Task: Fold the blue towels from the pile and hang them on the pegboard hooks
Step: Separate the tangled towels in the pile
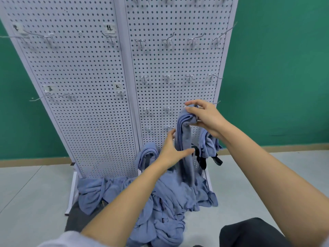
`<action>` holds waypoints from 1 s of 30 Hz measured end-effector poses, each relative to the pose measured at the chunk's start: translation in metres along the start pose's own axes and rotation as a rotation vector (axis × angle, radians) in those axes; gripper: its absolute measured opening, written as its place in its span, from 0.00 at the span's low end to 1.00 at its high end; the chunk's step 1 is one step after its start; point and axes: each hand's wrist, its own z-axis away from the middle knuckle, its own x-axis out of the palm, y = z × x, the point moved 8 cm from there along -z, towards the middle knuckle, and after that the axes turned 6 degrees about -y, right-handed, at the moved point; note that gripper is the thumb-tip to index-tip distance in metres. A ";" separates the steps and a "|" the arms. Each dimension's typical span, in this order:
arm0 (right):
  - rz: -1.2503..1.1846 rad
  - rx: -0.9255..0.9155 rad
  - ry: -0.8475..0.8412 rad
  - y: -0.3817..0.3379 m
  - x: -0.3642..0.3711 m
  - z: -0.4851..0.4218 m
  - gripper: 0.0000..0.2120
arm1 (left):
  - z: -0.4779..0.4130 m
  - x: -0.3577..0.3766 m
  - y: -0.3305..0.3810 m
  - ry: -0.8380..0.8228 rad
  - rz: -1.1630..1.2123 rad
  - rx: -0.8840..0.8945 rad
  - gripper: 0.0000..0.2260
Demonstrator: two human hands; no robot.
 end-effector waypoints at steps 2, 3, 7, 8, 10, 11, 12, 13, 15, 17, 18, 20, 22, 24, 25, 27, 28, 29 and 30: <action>-0.057 -0.006 0.035 -0.004 -0.010 0.002 0.05 | -0.003 0.001 0.000 0.107 -0.048 0.066 0.38; -0.089 -0.014 0.052 -0.005 -0.016 0.002 0.05 | -0.003 -0.003 -0.001 0.179 -0.066 0.087 0.33; -0.153 -0.028 0.098 0.002 -0.049 0.006 0.06 | 0.000 -0.030 -0.002 0.368 -0.111 0.100 0.18; -0.153 -0.017 0.102 0.008 -0.057 0.007 0.06 | 0.001 -0.038 0.000 0.377 -0.142 0.110 0.18; -0.145 0.030 0.117 0.030 -0.072 0.008 0.07 | 0.000 -0.049 0.006 0.369 -0.203 0.130 0.17; -0.115 0.074 0.132 0.044 -0.078 0.009 0.08 | -0.001 -0.053 0.008 0.366 -0.230 0.132 0.16; -0.047 0.130 0.147 0.060 -0.084 0.010 0.10 | -0.001 -0.056 0.010 0.367 -0.258 0.125 0.15; 0.069 0.187 0.160 0.076 -0.089 0.011 0.14 | -0.003 -0.058 0.012 0.372 -0.291 0.109 0.14; 0.338 0.249 0.146 0.095 -0.091 0.012 0.20 | -0.006 -0.057 0.016 0.378 -0.355 0.090 0.13; 0.484 0.186 0.034 0.095 -0.072 0.012 0.22 | -0.011 -0.050 0.022 0.366 -0.400 0.080 0.12; 0.517 0.138 -0.053 0.091 -0.056 0.012 0.24 | -0.015 -0.044 0.024 0.350 -0.417 0.074 0.12; 0.604 0.079 -0.192 0.090 -0.030 0.011 0.29 | -0.023 -0.030 0.028 0.305 -0.440 0.078 0.12; 0.734 0.040 -0.193 0.096 -0.019 0.007 0.32 | -0.029 -0.017 0.031 0.278 -0.467 0.092 0.13; 0.787 0.007 -0.080 0.101 -0.024 0.005 0.27 | -0.034 -0.008 0.031 0.266 -0.477 0.101 0.13; 0.791 -0.010 -0.018 0.103 -0.030 0.006 0.22 | -0.036 -0.004 0.029 0.257 -0.477 0.101 0.13; 0.793 -0.016 0.052 0.109 -0.038 0.007 0.14 | -0.041 0.005 0.022 0.221 -0.479 0.093 0.13; 0.792 -0.007 0.065 0.114 -0.042 0.006 0.13 | -0.045 0.009 0.016 0.190 -0.483 0.078 0.14; 0.787 0.004 0.072 0.119 -0.045 0.005 0.13 | -0.047 0.014 0.009 0.152 -0.486 0.058 0.15; 0.782 0.018 0.077 0.124 -0.049 0.004 0.13 | -0.050 0.018 0.004 0.118 -0.498 0.043 0.15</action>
